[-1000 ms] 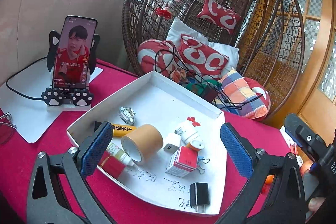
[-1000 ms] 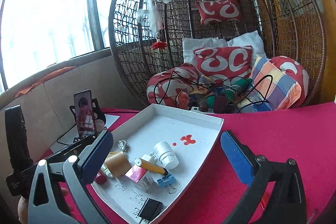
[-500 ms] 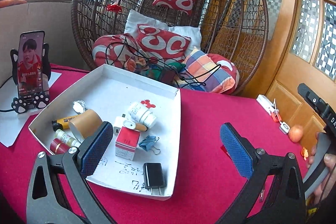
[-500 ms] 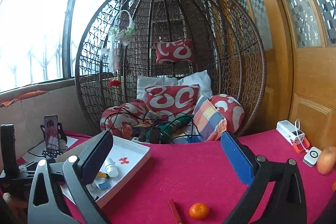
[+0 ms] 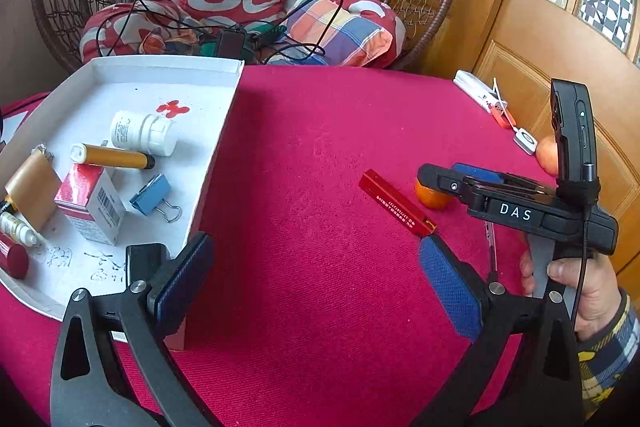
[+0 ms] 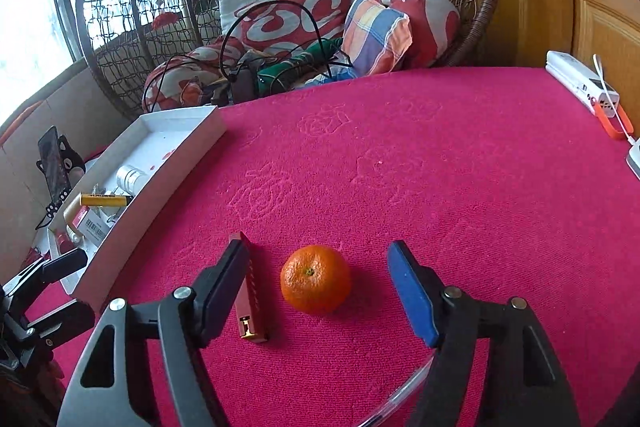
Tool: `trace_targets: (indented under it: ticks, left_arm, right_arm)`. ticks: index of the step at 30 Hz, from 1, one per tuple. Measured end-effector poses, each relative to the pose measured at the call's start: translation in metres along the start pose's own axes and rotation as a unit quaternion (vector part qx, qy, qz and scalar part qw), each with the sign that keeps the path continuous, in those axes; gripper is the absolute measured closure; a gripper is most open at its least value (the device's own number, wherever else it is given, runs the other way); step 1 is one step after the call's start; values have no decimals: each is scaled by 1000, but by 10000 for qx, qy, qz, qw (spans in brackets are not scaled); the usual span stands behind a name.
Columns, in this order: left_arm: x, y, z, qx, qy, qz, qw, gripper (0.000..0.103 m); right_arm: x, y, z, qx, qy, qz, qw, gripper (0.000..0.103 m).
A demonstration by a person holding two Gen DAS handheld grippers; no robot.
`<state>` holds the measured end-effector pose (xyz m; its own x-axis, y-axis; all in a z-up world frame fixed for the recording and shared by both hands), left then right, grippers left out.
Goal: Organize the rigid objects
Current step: 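Grasp the orange with the right tool while the left grasps the red stick box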
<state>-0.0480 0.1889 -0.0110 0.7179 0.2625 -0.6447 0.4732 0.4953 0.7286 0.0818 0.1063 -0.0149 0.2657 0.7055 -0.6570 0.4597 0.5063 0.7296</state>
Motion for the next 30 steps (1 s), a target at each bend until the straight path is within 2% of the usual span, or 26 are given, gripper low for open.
trace_targets:
  ticks: [2,3,5,7,10,13,17,19,20,21,22,23,26,30]
  left_arm:
    - [10,-1,6,-43,-21,-122,9999,0]
    - [15,0,10,-37,-14,-165,9999,0]
    - [24,4,18,34,34,-182,9998,0]
    - [35,9,31,124,12,-197,9997,0]
    - [56,13,54,339,-14,-302,9990,0]
    - [76,16,62,420,337,-318,9980,0]
    - [94,13,65,418,524,-535,9963,0]
    - [95,11,67,534,456,-628,9956,13]
    - [93,11,67,646,487,-604,9949,32]
    - [89,10,67,751,436,-576,9946,42]
    - [86,8,68,775,321,-610,9946,61]
    - [82,6,65,786,271,-638,9945,68]
    - [70,1,60,809,120,-648,9945,85]
    - [60,-5,55,858,110,-619,9943,86]
  right_arm:
    - [13,-9,-1,-138,-37,-313,9994,45]
    - [14,-10,1,-126,-30,-322,9994,61]
    - [1,-5,10,114,79,-81,9999,63]
    - [-20,-1,31,544,110,400,9977,63]
    - [-44,-4,61,1258,479,943,9864,63]
    - [-53,-8,73,1611,759,1137,9774,63]
    - [-60,-10,73,1643,876,1279,9742,63]
    - [-60,-7,70,1631,938,1307,9734,63]
    - [-59,-5,70,1636,949,1326,9730,63]
    - [-60,-6,70,1645,960,1343,9725,63]
    - [-60,-5,70,1655,965,1357,9720,63]
    - [-59,-4,70,1673,963,1366,9716,63]
    - [-59,-3,70,1687,953,1377,9713,63]
    - [-62,-1,67,1601,881,1471,9721,63]
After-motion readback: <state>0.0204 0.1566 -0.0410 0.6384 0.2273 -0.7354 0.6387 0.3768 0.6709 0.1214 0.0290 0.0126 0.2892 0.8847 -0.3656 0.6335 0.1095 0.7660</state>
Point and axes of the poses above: each gripper's, at about its wrist camera, not at the fingertips, and x roughly the way its jaws point, z to its right, y to its top, the point moved 7 cm from there along x, roughly the way its jaws point, and after that the axes turned 2 degrees about z, right-handed, at the moved point
